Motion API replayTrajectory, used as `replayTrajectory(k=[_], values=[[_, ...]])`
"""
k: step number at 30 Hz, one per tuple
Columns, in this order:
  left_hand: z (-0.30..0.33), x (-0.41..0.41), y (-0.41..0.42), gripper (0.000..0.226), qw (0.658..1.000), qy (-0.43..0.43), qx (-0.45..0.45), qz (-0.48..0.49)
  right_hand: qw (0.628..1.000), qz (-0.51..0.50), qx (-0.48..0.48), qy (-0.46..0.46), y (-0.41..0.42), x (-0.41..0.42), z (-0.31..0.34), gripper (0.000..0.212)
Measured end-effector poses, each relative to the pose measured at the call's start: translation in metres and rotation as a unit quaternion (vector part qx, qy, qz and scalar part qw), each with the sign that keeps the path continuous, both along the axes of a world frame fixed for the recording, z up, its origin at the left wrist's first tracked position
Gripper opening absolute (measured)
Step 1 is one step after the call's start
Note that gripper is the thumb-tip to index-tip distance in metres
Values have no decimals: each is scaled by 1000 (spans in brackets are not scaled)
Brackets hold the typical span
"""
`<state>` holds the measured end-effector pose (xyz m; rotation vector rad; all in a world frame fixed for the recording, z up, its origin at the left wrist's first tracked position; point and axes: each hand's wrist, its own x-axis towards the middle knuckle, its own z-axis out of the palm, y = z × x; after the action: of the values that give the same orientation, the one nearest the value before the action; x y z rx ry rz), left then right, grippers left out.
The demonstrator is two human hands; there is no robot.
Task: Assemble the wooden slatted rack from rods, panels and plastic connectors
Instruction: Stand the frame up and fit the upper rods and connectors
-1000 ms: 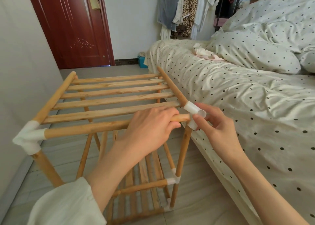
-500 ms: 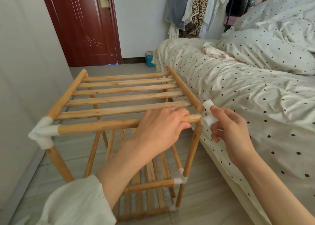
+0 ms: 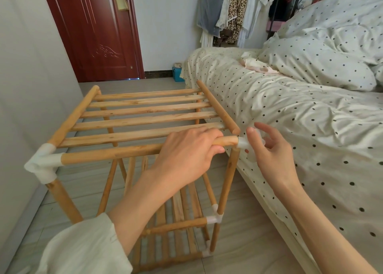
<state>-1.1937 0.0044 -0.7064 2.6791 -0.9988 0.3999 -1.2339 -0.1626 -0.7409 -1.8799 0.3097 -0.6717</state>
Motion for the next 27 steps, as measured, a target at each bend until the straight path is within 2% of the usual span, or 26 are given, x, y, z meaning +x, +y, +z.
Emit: replayTrajectory(k=[7, 11, 13, 17, 22, 27], values=[[1, -1, -1, 28, 1000, 3, -7, -6, 1000, 2, 2, -21, 4, -1, 4, 18], [1, -4, -1, 26, 999, -12, -28, -16, 999, 23, -35, -31, 8, -2, 3, 47], [2, -4, 0, 29, 999, -22, -40, -12, 998, 35, -18, -50, 9, -3, 3, 55], [4, -6, 1, 44, 998, -43, -56, -7, 997, 49, 14, -56, 9, -4, 4, 33], [6, -6, 1, 52, 995, -65, -64, -36, 993, 86, -11, -77, 13, -6, 8, 32], [6, -4, -1, 47, 995, -74, -63, -26, 992, 94, -10, -84, 20, -6, 8, 34]])
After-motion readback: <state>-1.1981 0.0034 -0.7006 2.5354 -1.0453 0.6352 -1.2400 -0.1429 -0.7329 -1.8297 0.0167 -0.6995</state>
